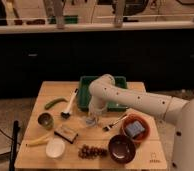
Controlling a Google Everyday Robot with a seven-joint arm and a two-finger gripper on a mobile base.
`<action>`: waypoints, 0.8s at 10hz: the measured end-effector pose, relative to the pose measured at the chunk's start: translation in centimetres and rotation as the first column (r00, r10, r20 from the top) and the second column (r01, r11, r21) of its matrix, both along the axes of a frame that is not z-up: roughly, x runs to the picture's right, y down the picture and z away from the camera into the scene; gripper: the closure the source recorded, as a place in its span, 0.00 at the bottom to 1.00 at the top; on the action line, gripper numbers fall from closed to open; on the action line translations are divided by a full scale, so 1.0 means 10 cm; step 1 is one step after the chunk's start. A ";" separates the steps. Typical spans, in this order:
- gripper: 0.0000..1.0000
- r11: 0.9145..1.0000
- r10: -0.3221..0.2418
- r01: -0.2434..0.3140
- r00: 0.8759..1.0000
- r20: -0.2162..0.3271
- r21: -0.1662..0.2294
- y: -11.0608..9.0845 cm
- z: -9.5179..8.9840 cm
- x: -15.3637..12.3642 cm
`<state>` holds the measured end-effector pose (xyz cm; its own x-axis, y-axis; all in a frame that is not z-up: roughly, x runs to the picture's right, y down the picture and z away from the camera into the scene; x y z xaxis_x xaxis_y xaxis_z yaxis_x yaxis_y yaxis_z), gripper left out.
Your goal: Place towel in table surface
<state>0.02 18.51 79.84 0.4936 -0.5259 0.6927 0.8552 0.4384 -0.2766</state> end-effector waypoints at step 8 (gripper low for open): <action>0.99 0.990 -0.135 0.138 0.983 0.126 -0.022 0.04 -0.06 -0.16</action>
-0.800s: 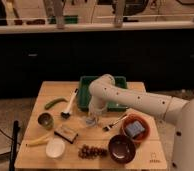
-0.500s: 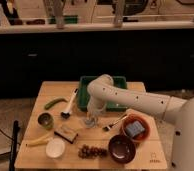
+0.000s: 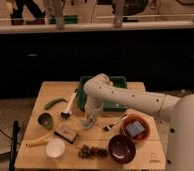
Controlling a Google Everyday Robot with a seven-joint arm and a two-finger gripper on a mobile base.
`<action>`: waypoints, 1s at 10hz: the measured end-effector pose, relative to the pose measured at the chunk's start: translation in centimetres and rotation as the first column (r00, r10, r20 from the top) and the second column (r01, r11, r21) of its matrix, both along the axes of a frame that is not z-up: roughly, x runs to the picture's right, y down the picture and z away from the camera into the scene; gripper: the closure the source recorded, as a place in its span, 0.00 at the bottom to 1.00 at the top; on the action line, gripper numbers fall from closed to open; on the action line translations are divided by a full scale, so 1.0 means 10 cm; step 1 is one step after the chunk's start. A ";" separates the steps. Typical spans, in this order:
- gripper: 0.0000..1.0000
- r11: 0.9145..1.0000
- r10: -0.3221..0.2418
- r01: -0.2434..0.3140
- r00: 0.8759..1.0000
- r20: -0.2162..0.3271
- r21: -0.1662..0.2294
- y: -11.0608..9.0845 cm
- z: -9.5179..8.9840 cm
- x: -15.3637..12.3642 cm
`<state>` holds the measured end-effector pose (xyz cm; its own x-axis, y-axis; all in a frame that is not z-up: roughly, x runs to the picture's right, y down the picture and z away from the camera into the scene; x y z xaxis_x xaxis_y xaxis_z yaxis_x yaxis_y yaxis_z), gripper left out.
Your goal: Place towel in table surface
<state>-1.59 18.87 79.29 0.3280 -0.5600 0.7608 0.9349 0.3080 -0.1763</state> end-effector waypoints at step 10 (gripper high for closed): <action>0.28 0.993 0.012 -0.010 1.000 0.014 -0.121 0.15 0.17 0.22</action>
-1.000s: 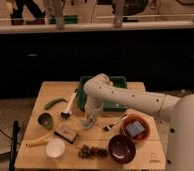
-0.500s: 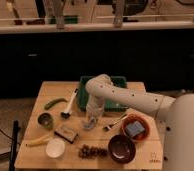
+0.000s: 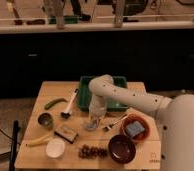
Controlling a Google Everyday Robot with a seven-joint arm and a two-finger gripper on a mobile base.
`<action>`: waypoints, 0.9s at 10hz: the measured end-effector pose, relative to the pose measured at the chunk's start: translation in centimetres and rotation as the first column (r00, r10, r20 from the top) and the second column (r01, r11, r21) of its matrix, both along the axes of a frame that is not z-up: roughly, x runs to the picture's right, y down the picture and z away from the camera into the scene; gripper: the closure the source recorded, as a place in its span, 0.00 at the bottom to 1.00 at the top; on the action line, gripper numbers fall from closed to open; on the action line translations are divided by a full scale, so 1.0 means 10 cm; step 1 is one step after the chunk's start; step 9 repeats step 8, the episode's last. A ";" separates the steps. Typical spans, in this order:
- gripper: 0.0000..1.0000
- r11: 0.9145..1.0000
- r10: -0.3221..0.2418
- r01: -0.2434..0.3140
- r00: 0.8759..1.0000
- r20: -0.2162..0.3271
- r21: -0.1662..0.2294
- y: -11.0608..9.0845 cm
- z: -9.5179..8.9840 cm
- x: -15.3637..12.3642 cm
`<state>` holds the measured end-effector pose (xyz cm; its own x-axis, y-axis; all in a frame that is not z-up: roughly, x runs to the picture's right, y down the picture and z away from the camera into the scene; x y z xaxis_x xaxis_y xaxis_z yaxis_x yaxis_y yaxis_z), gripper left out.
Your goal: Place towel in table surface
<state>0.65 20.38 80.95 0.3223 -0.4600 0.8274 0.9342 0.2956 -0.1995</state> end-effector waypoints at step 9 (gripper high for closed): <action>0.20 0.999 -0.044 0.042 0.996 0.074 0.025 -0.09 -0.07 -0.01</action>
